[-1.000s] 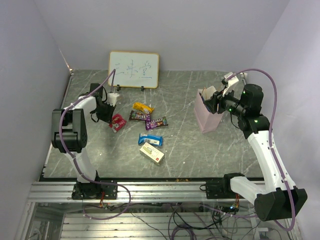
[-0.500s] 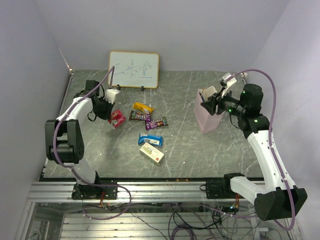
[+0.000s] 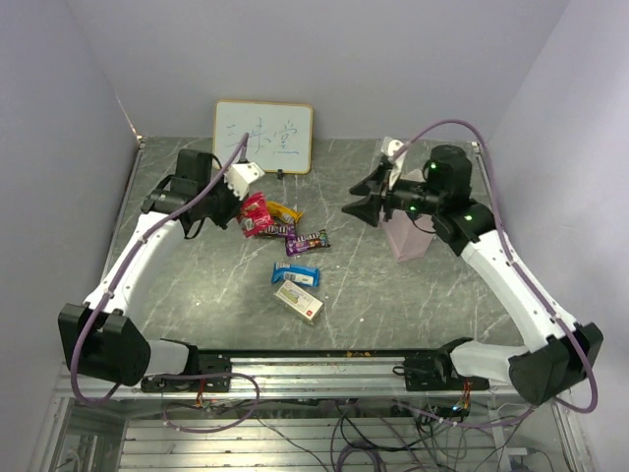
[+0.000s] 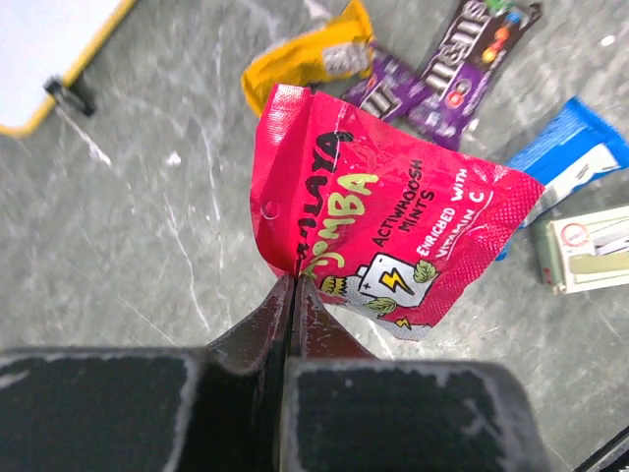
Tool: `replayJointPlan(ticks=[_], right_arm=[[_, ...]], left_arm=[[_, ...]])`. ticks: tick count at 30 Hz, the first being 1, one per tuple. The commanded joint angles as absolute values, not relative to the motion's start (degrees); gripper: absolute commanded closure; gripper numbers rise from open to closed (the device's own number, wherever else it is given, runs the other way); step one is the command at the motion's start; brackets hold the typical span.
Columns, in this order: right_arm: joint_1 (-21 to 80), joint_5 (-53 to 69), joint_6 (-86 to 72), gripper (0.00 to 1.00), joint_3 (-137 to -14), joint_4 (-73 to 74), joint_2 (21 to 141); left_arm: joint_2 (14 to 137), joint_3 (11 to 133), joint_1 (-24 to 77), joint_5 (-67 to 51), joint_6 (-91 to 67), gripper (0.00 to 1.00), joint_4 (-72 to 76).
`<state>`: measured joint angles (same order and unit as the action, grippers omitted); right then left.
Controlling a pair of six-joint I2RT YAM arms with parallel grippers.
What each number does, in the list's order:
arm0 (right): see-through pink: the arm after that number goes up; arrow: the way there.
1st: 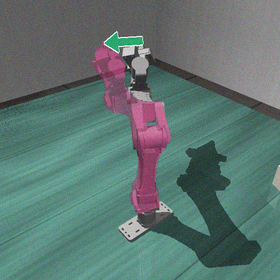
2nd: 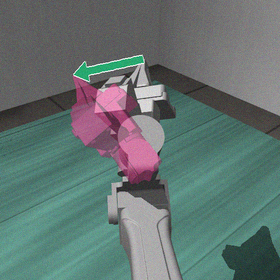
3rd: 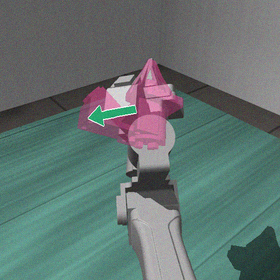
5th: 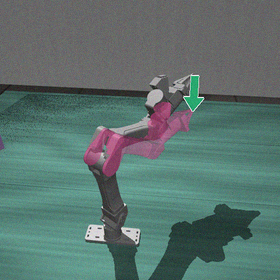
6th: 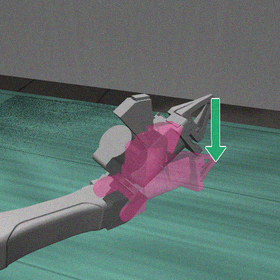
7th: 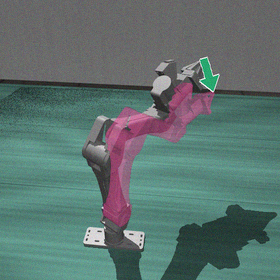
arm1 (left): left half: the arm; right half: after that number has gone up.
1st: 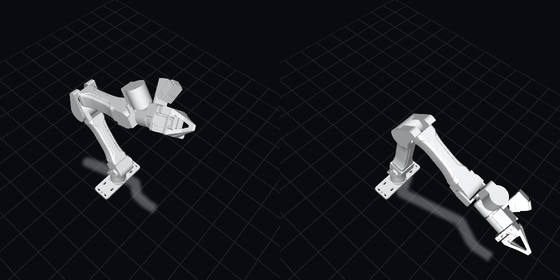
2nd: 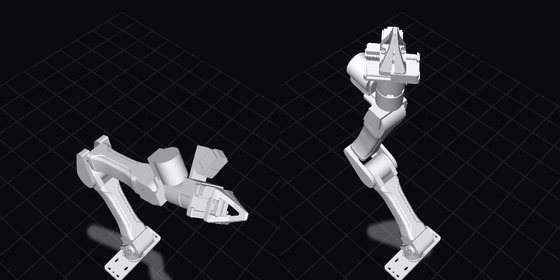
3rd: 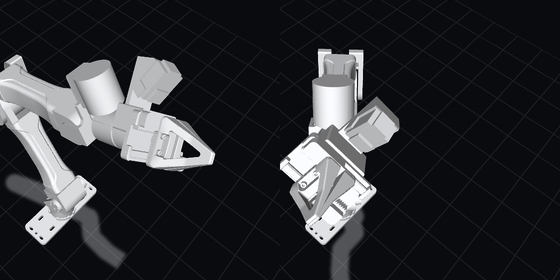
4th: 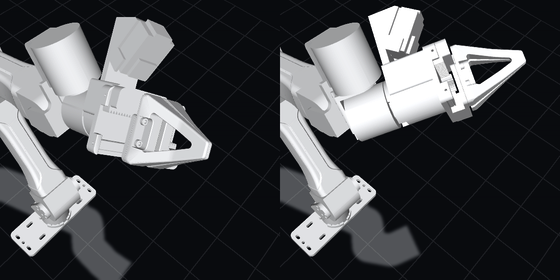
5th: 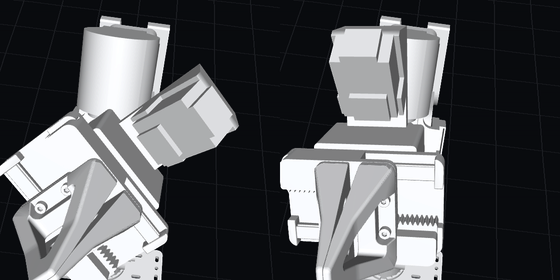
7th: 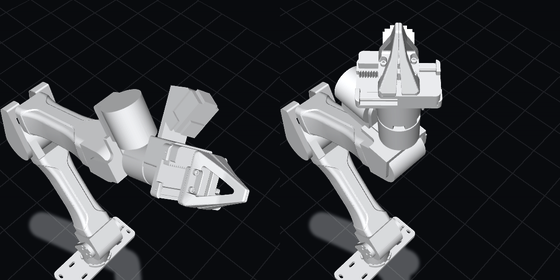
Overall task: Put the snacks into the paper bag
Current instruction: Pick up the snack from the center of the board.
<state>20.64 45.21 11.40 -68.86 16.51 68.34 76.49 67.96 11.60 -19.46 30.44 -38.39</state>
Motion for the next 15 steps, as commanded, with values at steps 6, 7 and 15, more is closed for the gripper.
replayJointPlan(ticks=[6,7,15], right_arm=[[25.7,49.2,-5.5,0.48,-70.2,0.0,81.8],[25.7,49.9,-7.8,0.48,-70.1,-3.1,82.8],[26.8,53.5,-20.6,0.40,-71.1,-13.9,89.1]], left_arm=[[73.0,76.8,22.8,-11.9,29.1,0.93,-36.6],[72.9,77.5,24.0,-11.0,29.2,0.93,-36.4],[72.0,78.7,30.7,-5.7,28.5,0.93,-33.6]])
